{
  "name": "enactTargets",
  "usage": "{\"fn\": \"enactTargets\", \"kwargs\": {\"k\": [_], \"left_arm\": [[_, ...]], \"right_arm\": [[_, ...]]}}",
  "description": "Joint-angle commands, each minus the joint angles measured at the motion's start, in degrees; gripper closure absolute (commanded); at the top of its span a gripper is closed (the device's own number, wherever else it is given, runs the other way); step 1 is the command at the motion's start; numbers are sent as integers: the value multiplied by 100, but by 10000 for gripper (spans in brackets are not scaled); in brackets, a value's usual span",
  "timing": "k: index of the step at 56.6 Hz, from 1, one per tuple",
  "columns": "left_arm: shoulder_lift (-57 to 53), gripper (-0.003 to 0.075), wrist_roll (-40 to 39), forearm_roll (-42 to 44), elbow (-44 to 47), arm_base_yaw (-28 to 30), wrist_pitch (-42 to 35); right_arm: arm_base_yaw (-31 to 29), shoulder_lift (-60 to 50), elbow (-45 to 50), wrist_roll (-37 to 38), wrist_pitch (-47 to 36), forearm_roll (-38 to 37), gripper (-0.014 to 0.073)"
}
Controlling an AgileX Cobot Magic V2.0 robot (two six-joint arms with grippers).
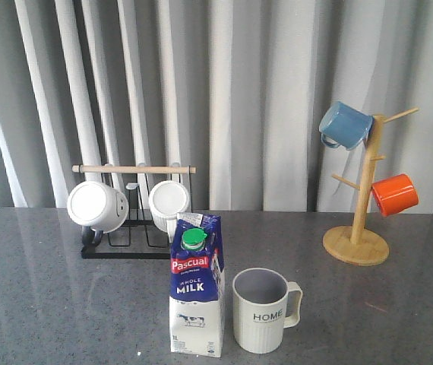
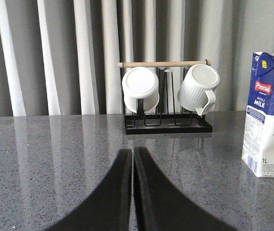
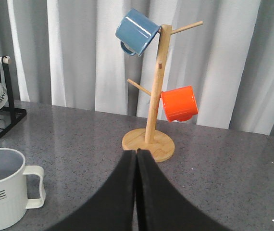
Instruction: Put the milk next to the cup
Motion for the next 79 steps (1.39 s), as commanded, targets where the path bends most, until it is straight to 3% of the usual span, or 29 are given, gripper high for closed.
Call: {"fn": "enactTargets", "kwargs": {"k": [1, 36, 42, 64, 79], "left_arm": [[-73, 727, -56, -12, -119, -6, -394], [-73, 727, -56, -12, -119, -6, -394], [-73, 727, -56, -12, -119, -6, -394], [-73, 727, -56, -12, -119, -6, -394], [-73, 727, -56, -12, -119, -6, -394]], "right_arm": [[-30, -28, -148, 1, -429, -56, 602], [-30, -55, -126, -45, -423, -61, 602], [-30, -462, -68, 2, 157, 121, 602], [-51, -3449, 2709, -43, -161, 563, 602], [-251, -4265, 3704, -43, -532, 859, 602]]}}
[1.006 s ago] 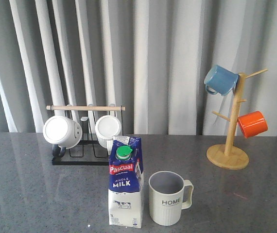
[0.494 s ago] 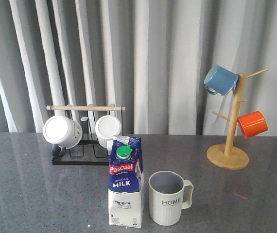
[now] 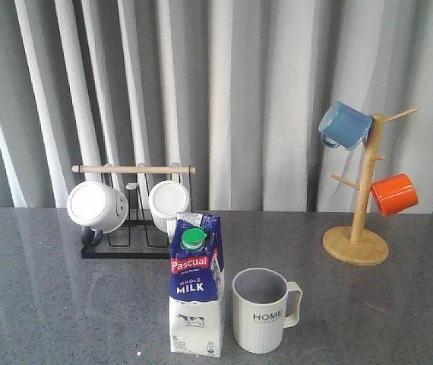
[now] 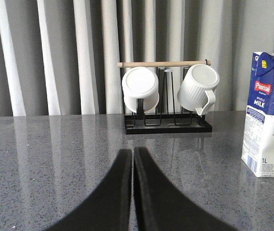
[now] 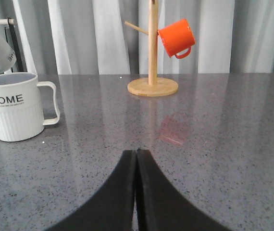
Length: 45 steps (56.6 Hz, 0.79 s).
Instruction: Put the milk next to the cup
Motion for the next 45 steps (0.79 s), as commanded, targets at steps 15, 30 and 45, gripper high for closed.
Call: {"fn": "enactTargets", "kwargs": {"k": [15, 30, 45], "left_arm": [[-73, 727, -56, -12, -119, -6, -396], [-73, 727, -56, -12, -119, -6, -396], [-73, 727, -56, -12, -119, -6, -396]], "right_arm": [[-59, -114, 107, -71, -1116, 30, 602], [-59, -111, 107, -77, -1119, 30, 602], [-59, -106, 107, -77, -1118, 30, 602]]}}
